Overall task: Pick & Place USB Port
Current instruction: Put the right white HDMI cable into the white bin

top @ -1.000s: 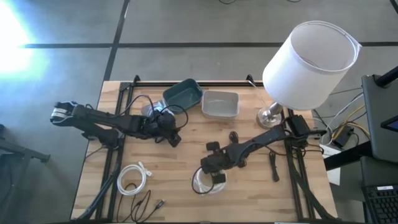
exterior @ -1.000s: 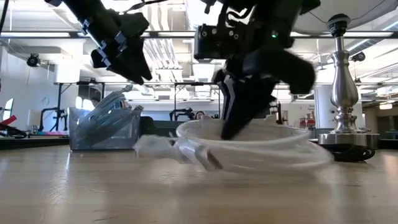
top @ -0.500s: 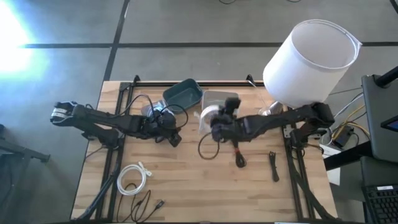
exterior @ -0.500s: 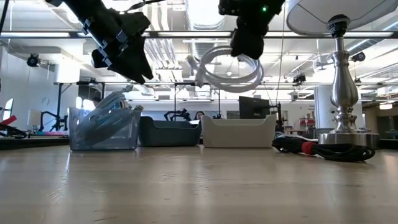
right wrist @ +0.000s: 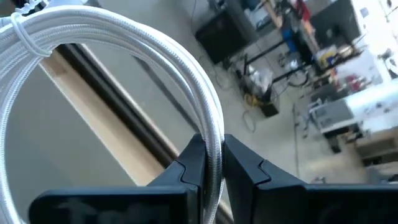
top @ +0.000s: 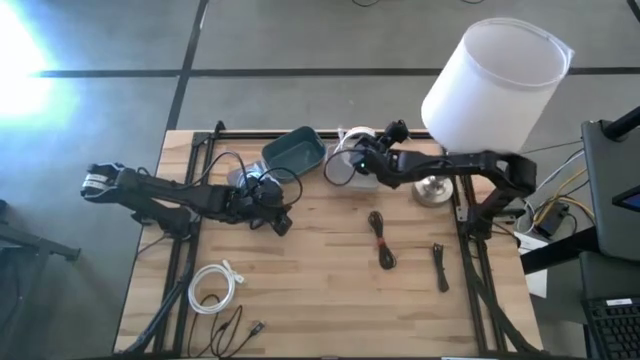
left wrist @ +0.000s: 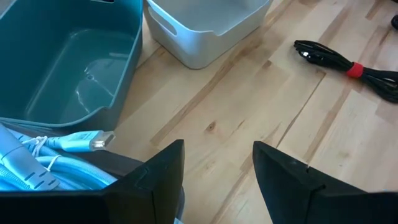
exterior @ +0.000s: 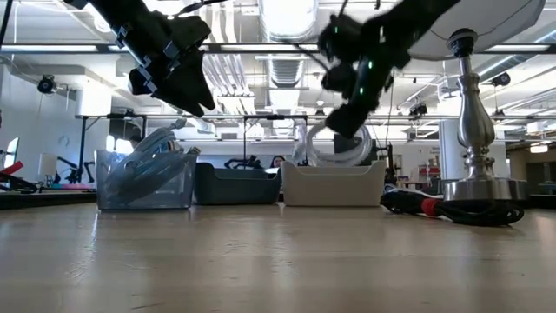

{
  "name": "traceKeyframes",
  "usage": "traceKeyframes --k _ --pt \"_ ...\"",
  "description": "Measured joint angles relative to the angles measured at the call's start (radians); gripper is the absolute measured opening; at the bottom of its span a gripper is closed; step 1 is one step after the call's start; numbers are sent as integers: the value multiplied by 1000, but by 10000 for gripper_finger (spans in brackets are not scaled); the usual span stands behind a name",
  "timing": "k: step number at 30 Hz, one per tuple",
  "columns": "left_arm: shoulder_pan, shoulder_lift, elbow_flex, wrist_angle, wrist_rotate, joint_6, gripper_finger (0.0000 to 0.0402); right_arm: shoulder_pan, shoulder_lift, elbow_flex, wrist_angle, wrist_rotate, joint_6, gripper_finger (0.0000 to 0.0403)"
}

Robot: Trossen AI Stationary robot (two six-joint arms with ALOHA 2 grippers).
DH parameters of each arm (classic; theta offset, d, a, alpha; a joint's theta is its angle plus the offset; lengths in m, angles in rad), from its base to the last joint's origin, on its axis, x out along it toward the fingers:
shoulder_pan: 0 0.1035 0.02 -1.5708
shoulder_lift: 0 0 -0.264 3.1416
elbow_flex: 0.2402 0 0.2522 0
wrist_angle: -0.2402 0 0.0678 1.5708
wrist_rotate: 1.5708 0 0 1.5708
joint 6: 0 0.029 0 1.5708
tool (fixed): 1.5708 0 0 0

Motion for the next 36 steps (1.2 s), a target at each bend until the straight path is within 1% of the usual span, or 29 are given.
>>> traceKeyframes --k 5,11,20,23,30,36 --pt "0 0 0 0 0 0 195 0 33 -76 123 5 22 34" --pt "2 0 0 7 -3 0 193 0 50 -106 146 19 104 34" --pt "2 0 0 9 -3 0 193 0 85 -130 176 7 184 37" --pt "2 0 0 13 -3 0 193 2 97 -131 176 -6 198 54" --pt "2 0 0 14 -3 0 193 20 97 -131 171 -5 219 105" --pt "2 0 0 16 2 0 193 60 83 -132 168 -4 217 128"
